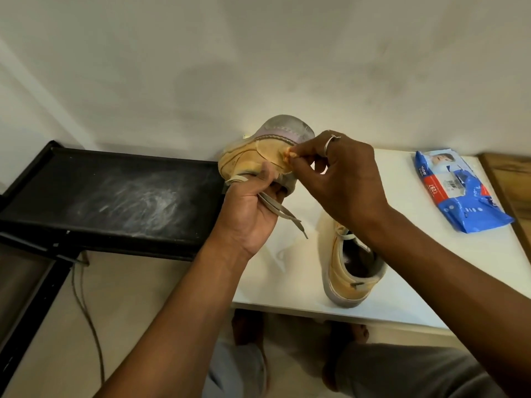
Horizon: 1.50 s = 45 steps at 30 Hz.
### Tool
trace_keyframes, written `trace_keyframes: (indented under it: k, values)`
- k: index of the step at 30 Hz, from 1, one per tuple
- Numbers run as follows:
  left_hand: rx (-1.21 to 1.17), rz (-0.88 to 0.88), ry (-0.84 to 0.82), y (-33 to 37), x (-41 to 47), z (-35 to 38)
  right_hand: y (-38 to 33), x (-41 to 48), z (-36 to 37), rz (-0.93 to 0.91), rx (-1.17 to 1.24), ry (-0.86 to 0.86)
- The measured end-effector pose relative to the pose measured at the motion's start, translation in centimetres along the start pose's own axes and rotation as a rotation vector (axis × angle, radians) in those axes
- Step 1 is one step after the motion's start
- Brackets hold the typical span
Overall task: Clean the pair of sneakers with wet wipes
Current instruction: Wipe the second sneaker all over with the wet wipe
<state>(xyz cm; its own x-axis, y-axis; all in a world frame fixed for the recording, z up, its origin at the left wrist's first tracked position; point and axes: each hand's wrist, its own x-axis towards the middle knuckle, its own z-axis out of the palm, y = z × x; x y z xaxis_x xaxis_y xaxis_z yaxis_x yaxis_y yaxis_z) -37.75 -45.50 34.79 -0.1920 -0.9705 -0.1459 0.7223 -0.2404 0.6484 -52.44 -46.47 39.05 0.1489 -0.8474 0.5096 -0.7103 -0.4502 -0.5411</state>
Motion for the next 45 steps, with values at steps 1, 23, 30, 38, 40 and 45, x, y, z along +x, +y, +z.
trace_keyframes:
  k: [1,23,30,38,40,45]
  values:
    - [0.025,0.003,-0.012,0.0,0.0,-0.1,-0.1,-0.1,0.0,-0.015,0.014,-0.035]
    - [0.04,-0.025,-0.014,-1.6,0.2,0.5,0.0,1.0,-1.4,-0.045,-0.109,-0.061]
    - [0.048,0.02,-0.016,-2.2,-0.2,1.2,-1.8,0.7,-1.2,-0.13,-0.23,-0.179]
    - [0.114,0.043,-0.04,-2.8,0.0,1.7,-1.5,1.2,-1.3,-0.09,-0.244,-0.116]
    - [0.102,0.033,-0.026,-3.0,0.0,1.5,-2.0,0.8,-1.0,-0.135,-0.233,-0.228]
    - [0.117,0.051,-0.027,-3.2,0.4,1.6,-1.7,1.3,-1.2,-0.116,-0.282,-0.168]
